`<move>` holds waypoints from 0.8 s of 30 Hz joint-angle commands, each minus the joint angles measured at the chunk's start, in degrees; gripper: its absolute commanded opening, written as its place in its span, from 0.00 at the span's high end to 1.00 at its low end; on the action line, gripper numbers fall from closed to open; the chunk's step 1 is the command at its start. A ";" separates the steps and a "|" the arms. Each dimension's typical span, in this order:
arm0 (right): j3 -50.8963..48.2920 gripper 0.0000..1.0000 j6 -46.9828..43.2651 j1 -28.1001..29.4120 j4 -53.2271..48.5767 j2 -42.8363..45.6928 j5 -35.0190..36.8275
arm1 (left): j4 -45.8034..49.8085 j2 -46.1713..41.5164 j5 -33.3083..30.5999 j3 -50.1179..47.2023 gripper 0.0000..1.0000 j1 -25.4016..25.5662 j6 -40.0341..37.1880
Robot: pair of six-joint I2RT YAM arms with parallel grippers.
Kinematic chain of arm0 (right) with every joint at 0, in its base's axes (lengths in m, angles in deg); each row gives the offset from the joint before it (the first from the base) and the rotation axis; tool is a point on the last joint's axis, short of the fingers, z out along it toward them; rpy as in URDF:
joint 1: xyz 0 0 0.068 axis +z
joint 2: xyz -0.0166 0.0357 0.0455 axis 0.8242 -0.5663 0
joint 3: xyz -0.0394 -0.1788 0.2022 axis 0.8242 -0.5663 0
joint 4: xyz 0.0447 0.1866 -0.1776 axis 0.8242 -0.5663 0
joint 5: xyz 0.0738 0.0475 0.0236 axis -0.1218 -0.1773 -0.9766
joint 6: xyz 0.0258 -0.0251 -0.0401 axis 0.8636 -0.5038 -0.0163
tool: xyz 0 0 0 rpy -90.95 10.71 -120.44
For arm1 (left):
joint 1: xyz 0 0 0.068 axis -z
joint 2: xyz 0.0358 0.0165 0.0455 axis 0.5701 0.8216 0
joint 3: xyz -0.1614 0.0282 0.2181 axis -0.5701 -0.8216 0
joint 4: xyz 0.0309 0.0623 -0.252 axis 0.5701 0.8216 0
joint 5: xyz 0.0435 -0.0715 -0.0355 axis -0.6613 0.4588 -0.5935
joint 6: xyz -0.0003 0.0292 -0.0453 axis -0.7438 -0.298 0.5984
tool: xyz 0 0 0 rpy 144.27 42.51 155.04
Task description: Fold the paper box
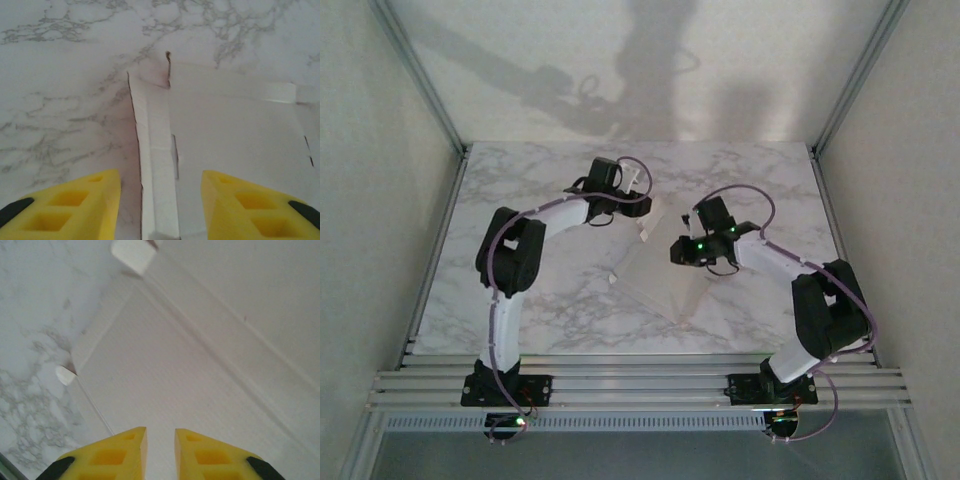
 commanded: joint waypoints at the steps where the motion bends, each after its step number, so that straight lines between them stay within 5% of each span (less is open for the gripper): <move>1: -2.71 0.79 3.28 2.85 6.92 0.41 -0.23 | 9.52 4.43 0.94 7.02 0.53 -0.55 -1.92; 24: -7.37 0.85 6.87 9.48 11.46 -9.86 4.28 | 17.01 20.20 10.17 29.83 0.57 -0.89 -0.79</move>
